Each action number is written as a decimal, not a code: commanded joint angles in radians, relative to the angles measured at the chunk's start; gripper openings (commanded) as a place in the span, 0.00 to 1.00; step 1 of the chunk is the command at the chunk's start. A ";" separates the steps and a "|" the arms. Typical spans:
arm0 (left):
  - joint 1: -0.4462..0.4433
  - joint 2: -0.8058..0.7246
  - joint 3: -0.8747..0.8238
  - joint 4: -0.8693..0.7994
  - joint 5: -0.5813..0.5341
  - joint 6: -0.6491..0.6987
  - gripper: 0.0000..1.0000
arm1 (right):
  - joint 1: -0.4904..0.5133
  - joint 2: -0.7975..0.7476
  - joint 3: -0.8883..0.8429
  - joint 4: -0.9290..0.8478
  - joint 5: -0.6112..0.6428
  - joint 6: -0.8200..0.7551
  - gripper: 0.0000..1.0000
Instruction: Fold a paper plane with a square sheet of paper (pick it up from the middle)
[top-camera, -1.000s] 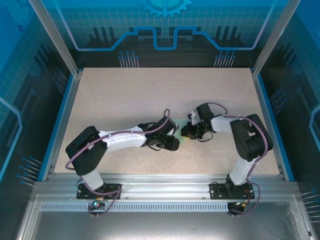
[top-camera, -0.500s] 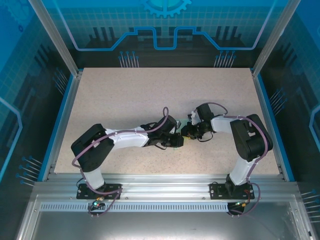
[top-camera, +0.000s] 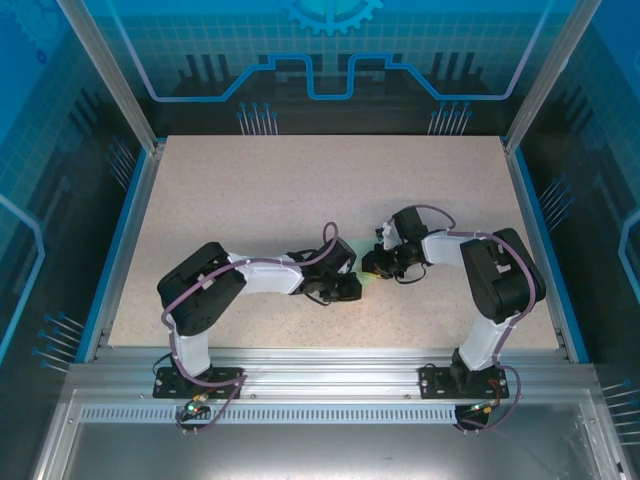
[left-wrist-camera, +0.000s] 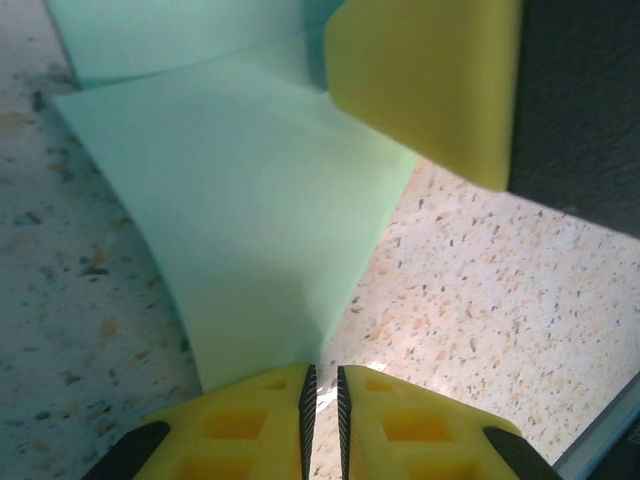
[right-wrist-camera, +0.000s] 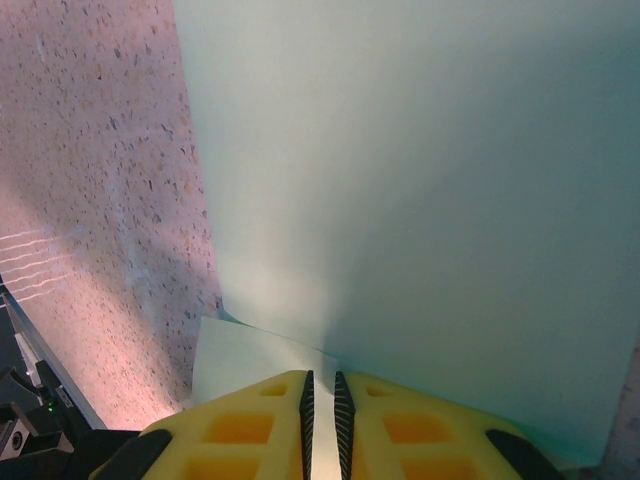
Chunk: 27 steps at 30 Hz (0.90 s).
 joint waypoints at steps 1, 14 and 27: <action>0.004 0.004 -0.040 -0.119 -0.003 0.035 0.19 | 0.005 0.050 -0.035 -0.055 0.123 -0.010 0.17; 0.004 -0.068 -0.129 -0.192 0.046 0.039 0.18 | 0.005 0.060 -0.025 -0.060 0.121 -0.012 0.18; 0.084 -0.253 -0.107 -0.036 0.071 0.013 0.20 | 0.016 0.043 -0.013 -0.054 0.098 0.002 0.19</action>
